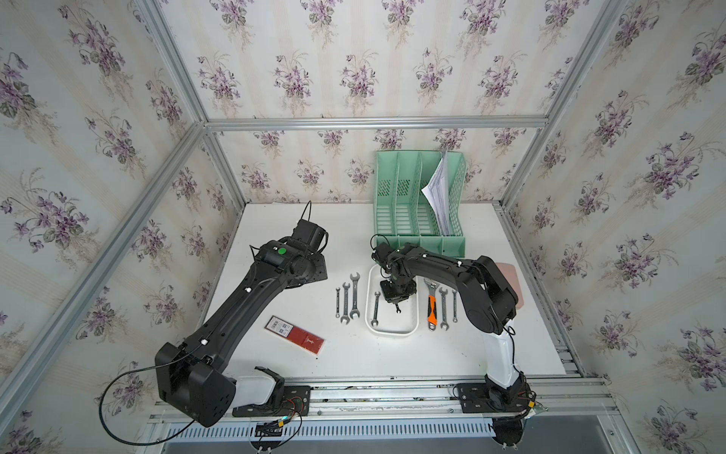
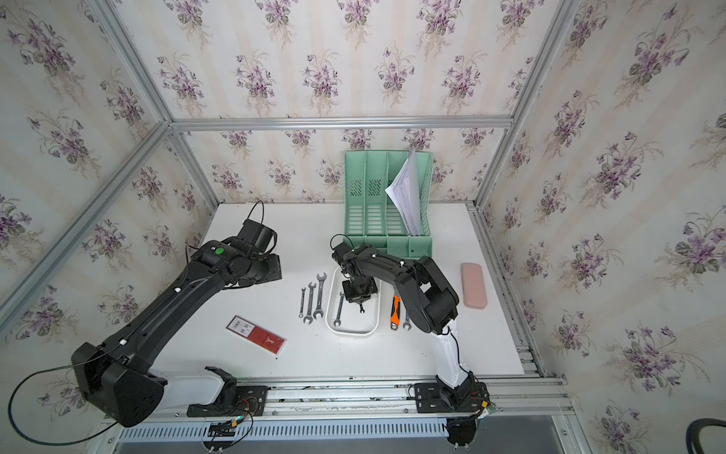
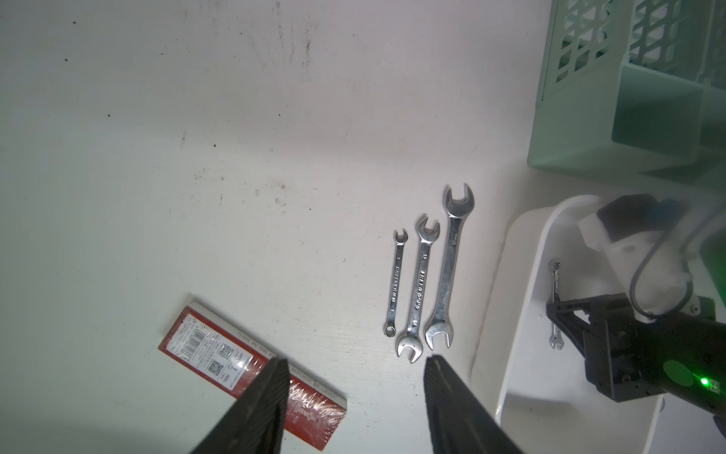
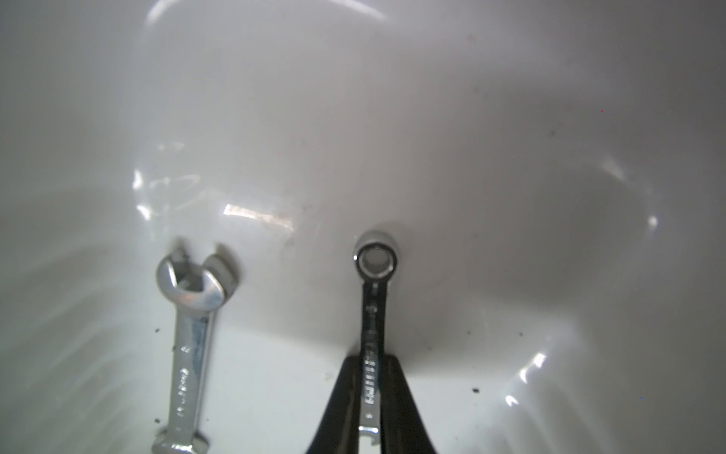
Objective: Take out the wrench from the storage box
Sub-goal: Pick up the wrench from the storage box, then place the wrench at the center of the board.
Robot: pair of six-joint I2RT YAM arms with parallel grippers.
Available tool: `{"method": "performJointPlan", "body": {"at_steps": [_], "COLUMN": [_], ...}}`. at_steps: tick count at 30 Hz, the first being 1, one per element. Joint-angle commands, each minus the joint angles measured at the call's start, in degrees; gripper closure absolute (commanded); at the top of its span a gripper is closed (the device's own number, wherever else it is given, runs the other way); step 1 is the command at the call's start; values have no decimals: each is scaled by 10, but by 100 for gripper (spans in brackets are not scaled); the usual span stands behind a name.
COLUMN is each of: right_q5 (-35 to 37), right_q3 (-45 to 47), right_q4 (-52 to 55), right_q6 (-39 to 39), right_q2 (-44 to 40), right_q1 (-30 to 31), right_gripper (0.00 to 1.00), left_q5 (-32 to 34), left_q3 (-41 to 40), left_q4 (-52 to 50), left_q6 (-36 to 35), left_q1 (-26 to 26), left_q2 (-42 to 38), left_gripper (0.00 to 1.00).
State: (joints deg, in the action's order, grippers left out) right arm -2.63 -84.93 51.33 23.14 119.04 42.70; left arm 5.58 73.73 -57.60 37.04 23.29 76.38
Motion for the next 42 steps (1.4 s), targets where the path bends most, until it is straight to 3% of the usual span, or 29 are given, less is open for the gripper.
{"method": "performJointPlan", "body": {"at_steps": [1,28,34,42], "right_q5": [-4,42,56,46], "right_q3": [2,-30,-2,128], "right_q4": [6,66,79,37], "right_q6": [-1,1,-1,-12], "right_q2": [-2,-116,-174,-255], "right_q1": [0,-13,-45,-140], "right_gripper": [89,91,91,91], "left_q5": [6,6,5,1], "left_q3": [6,14,14,16], "left_q4": [0,-4,-4,-4], "left_q6": [-5,-9,-9,-7], "left_q1": [-1,-1,0,0], "left_q2": [-1,4,4,6], "left_gripper": [40,40,40,40]}}
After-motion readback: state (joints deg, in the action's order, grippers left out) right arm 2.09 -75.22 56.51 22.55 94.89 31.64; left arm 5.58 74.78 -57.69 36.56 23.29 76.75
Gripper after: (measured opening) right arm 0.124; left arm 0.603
